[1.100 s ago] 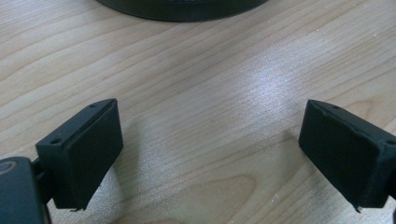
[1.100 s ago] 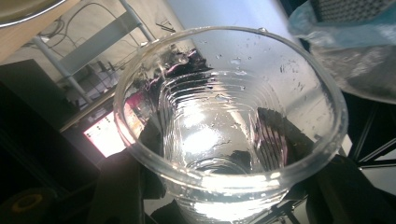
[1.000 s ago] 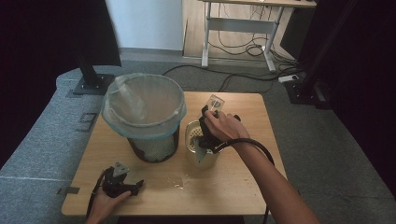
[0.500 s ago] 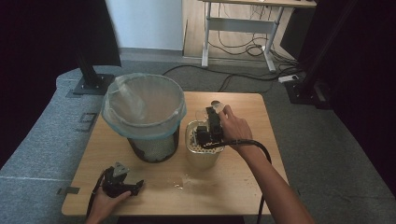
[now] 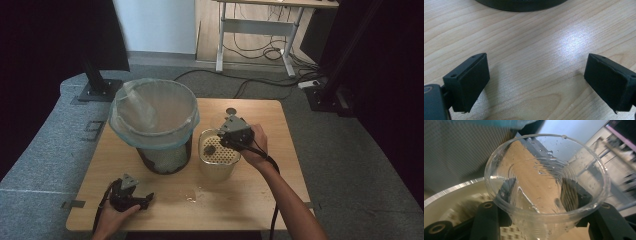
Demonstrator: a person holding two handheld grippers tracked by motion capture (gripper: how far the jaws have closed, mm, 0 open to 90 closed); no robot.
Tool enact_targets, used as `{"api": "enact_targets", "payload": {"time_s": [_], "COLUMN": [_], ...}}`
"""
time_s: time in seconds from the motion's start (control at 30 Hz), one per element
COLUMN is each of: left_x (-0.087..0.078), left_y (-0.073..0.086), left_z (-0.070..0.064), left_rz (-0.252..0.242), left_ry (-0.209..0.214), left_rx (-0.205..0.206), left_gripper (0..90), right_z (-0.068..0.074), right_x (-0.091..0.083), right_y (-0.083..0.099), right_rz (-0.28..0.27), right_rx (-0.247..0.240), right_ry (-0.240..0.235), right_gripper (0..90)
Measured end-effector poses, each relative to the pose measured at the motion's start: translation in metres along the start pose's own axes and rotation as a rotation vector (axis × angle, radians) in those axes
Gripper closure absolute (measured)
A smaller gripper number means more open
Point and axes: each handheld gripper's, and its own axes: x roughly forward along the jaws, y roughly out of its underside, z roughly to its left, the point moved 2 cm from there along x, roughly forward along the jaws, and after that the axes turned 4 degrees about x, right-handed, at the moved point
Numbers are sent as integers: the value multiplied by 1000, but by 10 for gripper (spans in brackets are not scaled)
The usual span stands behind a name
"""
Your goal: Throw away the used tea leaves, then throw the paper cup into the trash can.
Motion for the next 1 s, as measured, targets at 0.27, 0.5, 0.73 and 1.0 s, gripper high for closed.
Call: {"api": "enact_targets", "payload": {"time_s": [0.27,0.5,0.73,1.0], "left_x": [0,0,0,0], "left_y": [0,0,0,0], "left_z": [0,0,0,0], "left_rz": [0,0,1,3], "left_ry": [0,0,0,-1], "left_rx": [0,0,0,0], "left_gripper": [56,56,56,51], "right_z": [-8,-15,-23,-28], "right_x": [-3,-9,-17,-30], "right_y": [2,0,-10,-47], "right_rz": [-78,-114,-174,-269], "right_rx": [217,297,369,405], "right_ry": [-102,-127,-135,-151], "right_gripper": [472,472,472,472]}}
